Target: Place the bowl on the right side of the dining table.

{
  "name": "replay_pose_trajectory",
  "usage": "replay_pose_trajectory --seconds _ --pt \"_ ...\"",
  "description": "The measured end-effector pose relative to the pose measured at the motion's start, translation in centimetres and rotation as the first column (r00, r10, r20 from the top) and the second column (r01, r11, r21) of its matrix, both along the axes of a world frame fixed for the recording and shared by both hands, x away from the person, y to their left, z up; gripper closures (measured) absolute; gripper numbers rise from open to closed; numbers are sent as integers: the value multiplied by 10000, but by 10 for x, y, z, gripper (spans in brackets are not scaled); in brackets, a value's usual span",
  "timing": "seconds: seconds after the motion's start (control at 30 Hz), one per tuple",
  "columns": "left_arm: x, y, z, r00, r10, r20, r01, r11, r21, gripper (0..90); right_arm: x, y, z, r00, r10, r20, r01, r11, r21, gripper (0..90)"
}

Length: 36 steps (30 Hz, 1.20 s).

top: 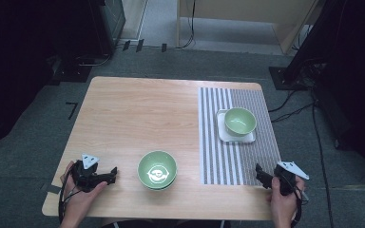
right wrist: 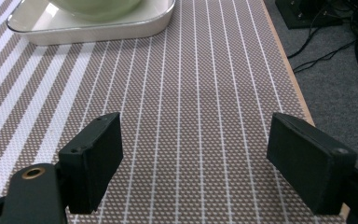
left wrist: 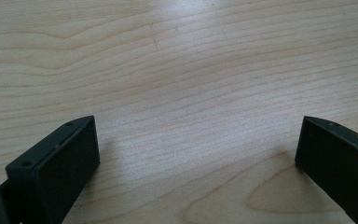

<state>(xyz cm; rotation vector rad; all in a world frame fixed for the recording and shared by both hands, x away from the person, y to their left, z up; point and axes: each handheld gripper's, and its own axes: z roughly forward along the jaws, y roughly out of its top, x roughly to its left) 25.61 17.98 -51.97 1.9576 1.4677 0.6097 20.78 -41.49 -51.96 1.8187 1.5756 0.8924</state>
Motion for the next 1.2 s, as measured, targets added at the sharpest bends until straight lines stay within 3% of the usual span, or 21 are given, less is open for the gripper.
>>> replay_pose_trajectory --seconds 0.47,0.87,0.97,1.2 --pt "0 0 0 10000 2 4 -2 10000 2 0 -10 -10 -4 9993 -166 -348 164 9999 -51 183" --pt "0 0 0 10000 3 6 -3 10000 2 0 -10 -5 -5 9981 53 -609 -85 9986 -528 176" --pt "0 0 0 10000 3 5 -3 10000 2 0 -9 -2 -5 9972 40 -746 -104 9963 -852 174" --pt "0 0 0 10000 4 6 -4 10000 1 0 -9 -2 -5 9972 38 -744 -102 9963 -859 173"
